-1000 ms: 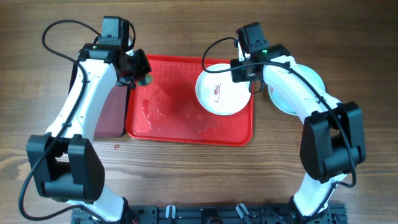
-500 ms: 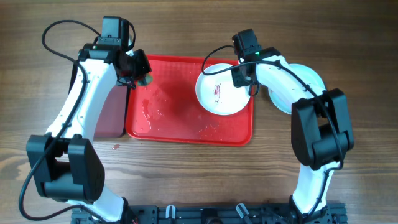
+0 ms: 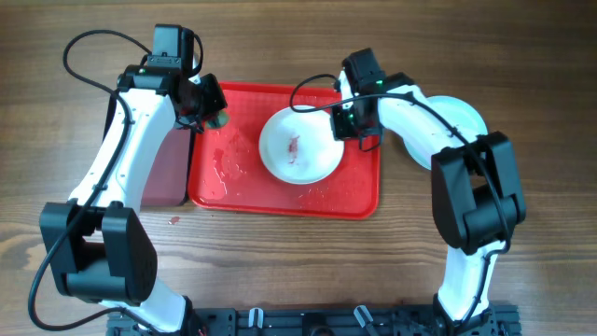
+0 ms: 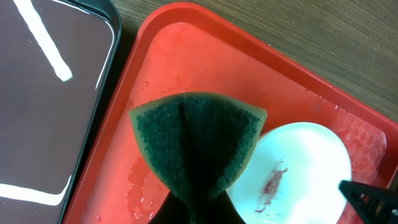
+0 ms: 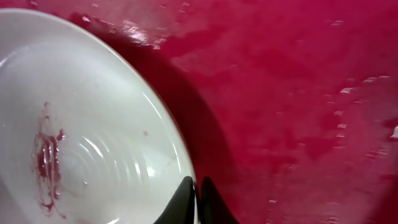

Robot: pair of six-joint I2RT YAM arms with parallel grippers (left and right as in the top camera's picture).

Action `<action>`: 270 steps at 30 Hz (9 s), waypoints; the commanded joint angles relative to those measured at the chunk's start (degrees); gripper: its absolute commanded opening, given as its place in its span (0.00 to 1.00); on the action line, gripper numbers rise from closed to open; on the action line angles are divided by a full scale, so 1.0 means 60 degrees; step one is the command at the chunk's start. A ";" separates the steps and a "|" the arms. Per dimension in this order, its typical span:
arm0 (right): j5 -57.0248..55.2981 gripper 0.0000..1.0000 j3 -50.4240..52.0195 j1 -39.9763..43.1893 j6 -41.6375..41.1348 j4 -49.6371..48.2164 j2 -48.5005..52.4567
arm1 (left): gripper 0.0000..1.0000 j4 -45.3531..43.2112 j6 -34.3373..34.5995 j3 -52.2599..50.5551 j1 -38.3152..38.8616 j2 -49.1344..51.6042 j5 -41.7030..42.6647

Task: Clean dirty plates on tray and stack at the side

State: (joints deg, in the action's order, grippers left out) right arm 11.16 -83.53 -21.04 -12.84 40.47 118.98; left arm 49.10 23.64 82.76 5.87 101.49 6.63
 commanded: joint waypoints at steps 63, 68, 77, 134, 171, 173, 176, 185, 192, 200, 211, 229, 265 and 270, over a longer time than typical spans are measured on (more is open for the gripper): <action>0.1402 0.04 0.0291 -0.1038 -0.1115 -0.0831 0.0761 | 0.04 -0.3475 0.0361 -0.3195 0.2055 0.1800 -0.3807; 0.1402 0.04 0.0291 -0.1038 -0.1115 -0.0834 0.0761 | 0.04 -0.3136 0.0346 -0.3195 0.2149 0.1800 -0.3967; 0.1399 0.05 0.0291 -0.1038 -0.1115 -0.0834 0.0761 | 0.04 -0.1650 -0.3016 -0.3195 0.2983 0.1800 0.1421; 0.4215 0.04 0.1377 -0.0306 -0.0860 -0.2441 0.0772 | 0.04 -0.4266 0.0892 -0.4116 0.2175 0.1803 -0.2721; 0.4218 0.04 0.1377 -0.0313 -0.0892 -0.2481 0.0772 | 0.04 -0.2623 0.1035 -0.4113 0.1548 0.1803 -0.1402; 0.4218 0.04 0.1377 -0.0313 -0.0896 -0.2477 0.0772 | 0.04 -0.2062 0.0288 -0.4113 0.1548 0.1803 -0.0142; 0.4218 0.04 0.1377 -0.0313 -0.0896 -0.2499 0.0772 | 0.04 -0.1588 -0.1086 -0.4113 0.1548 0.1800 0.1789; 0.4218 0.04 0.1377 -0.0313 -0.0896 -0.2495 0.0772 | 0.04 -0.3282 -0.2608 -0.4113 0.1548 0.1800 0.3610; 0.4175 0.04 0.1377 -0.0313 -0.0900 -0.2488 0.0772 | 0.04 -0.3741 0.1082 -0.4113 0.1545 0.1800 -0.2801; 0.4149 0.04 0.1377 -0.0313 -0.0965 -0.2524 0.0769 | 0.04 -0.1304 0.1537 -0.4095 0.1632 0.1781 -0.3126; 0.4156 0.04 0.1377 -0.0313 -0.1144 -0.2364 0.0772 | 0.04 -0.1421 -0.1872 -0.2167 0.1166 0.1322 0.4561; -0.2412 0.05 0.1370 -0.0710 -0.1118 -0.0149 -0.2772 | 0.04 -0.0623 -0.0965 -0.0189 -0.0528 0.1242 0.1195; -1.5336 0.04 0.1370 -0.5708 0.2324 -0.2222 -0.3778 | 0.04 -0.0754 -0.0860 -0.0189 -0.0452 0.1246 0.1191; -1.1956 0.05 0.1373 -0.5402 0.0393 -0.0885 -0.3778 | 0.04 -0.0747 -0.0860 -0.0189 -0.0452 0.1246 0.1191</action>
State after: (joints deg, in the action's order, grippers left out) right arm -73.34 -75.35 -54.87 -1.50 31.81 97.27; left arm 44.77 17.93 82.02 2.96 109.19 14.37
